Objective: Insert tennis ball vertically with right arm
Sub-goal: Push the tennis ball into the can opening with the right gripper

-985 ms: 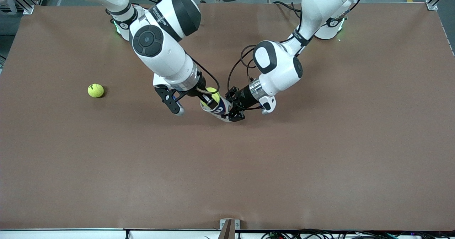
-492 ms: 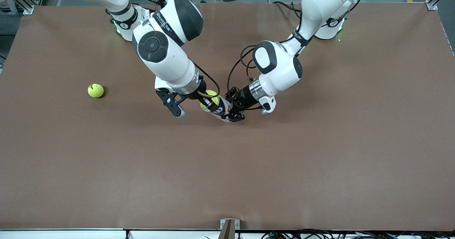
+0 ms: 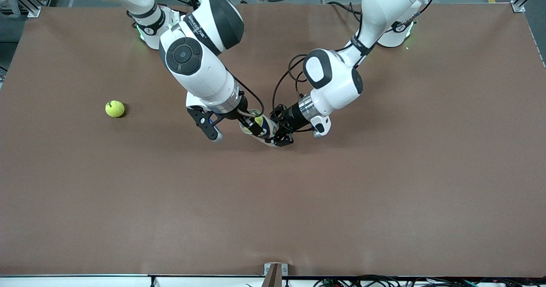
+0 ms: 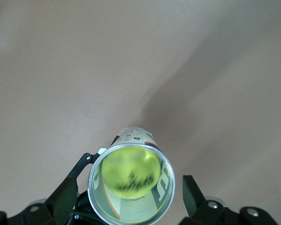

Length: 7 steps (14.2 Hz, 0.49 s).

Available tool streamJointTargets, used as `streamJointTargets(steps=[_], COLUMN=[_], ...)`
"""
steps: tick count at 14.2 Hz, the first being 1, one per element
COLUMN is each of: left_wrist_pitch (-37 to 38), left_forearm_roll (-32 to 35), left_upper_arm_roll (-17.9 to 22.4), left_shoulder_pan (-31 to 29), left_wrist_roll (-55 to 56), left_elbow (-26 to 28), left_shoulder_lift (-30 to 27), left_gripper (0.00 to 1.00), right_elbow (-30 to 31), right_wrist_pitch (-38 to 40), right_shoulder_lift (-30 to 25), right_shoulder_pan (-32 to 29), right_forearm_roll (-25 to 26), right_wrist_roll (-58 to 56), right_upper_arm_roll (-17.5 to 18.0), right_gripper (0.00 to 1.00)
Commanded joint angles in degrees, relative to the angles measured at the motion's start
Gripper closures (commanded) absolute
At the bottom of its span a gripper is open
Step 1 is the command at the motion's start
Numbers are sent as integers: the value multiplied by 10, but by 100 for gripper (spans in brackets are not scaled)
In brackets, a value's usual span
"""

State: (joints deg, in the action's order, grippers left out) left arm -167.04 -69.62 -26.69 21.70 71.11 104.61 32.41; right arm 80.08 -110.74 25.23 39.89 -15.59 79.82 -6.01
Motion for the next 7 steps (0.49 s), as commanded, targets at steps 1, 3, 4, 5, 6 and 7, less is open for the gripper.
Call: streamJointTargets(steps=[1, 3, 4, 5, 6, 7], left_wrist_pitch=[-1, -1, -1, -1, -1, -1], left_forearm_roll=[-14, -16, -16, -16, -15, -15], left_upper_arm_roll=[-3, -3, -3, -3, -3, -3], left_shoulder_pan=[1, 1, 1, 1, 2, 2], left_wrist_roll=[-3, -3, -3, -3, -4, -3], left_elbow=[-9, -9, -9, -9, -9, -11], left_shoulder_lift=[2, 2, 2, 2, 2, 4], left_gripper=[43, 43, 43, 44, 45, 44], right_elbow=[-7, -7, -4, -2, -1, 2], right_wrist_pitch=[1, 3, 7, 28, 47, 55], right_shoulder_lift=[-2, -5, -8, -9, -10, -10], right_shoulder_pan=[-1, -15, -30, -49, -64, -84], right_forearm_roll=[17, 28, 28, 28, 35, 49], right_wrist_roll=[4, -23, -54, -88, -123, -155], right_upper_arm_roll=[-6, -8, -8, -8, -9, -9], right_gripper=[0, 0, 0, 0, 0, 0])
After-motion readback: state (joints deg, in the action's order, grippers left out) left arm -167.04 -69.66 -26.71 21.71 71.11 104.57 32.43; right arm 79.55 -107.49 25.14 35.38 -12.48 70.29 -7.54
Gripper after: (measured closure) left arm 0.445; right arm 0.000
